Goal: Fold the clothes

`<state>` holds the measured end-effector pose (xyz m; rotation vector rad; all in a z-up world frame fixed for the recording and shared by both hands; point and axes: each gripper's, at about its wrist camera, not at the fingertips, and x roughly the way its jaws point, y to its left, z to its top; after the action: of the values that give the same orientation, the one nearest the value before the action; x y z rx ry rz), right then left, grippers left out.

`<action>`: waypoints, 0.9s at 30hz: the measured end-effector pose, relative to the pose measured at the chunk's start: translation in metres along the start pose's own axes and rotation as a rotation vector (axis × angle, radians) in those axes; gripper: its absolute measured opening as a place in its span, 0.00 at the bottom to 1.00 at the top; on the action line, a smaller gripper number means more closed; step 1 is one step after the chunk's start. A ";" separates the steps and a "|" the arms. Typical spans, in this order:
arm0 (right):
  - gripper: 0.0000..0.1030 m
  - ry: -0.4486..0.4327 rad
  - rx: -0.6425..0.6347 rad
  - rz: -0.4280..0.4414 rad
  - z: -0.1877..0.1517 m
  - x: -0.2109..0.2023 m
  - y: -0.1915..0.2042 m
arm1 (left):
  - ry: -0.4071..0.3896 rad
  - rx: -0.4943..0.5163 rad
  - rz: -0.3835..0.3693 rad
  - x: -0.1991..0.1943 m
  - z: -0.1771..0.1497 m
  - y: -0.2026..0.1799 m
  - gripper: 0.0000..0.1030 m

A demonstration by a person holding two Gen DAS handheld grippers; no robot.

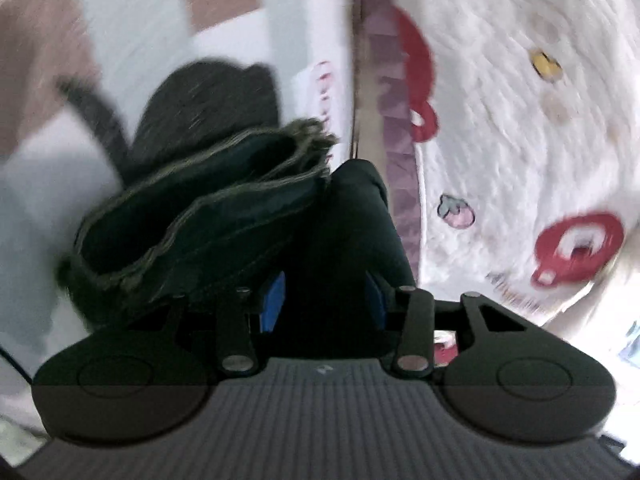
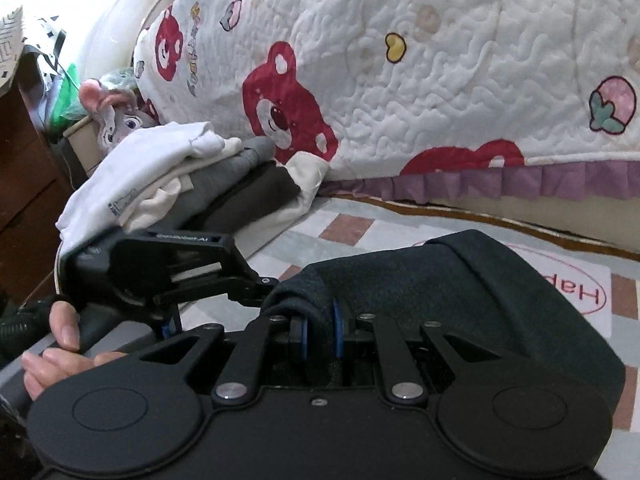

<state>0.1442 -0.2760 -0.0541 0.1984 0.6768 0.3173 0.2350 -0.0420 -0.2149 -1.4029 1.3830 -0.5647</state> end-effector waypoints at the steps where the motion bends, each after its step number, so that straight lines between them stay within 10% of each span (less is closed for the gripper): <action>1: 0.15 0.002 -0.006 -0.001 -0.001 0.000 0.000 | -0.001 0.013 0.012 0.000 -0.001 -0.002 0.40; 7: 0.18 0.018 -0.050 -0.006 -0.013 0.005 0.006 | -0.085 0.005 0.030 -0.012 -0.001 -0.005 0.40; 13: 0.21 0.212 -0.144 -0.029 -0.031 0.052 0.023 | -0.087 0.059 0.100 -0.005 0.002 -0.007 0.47; 18: 0.23 0.162 -0.140 -0.039 -0.029 0.021 0.026 | -0.026 0.040 0.053 -0.003 0.000 -0.006 0.47; 22: 0.60 0.109 -0.111 -0.007 -0.042 -0.028 0.023 | -0.028 0.108 0.105 0.002 -0.004 -0.010 0.48; 27: 0.61 0.053 0.090 -0.089 -0.068 -0.068 -0.017 | -0.058 0.109 0.148 0.003 -0.016 -0.005 0.49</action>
<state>0.0549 -0.3106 -0.0715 0.2452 0.7506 0.2071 0.2237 -0.0510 -0.2062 -1.2105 1.3762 -0.4915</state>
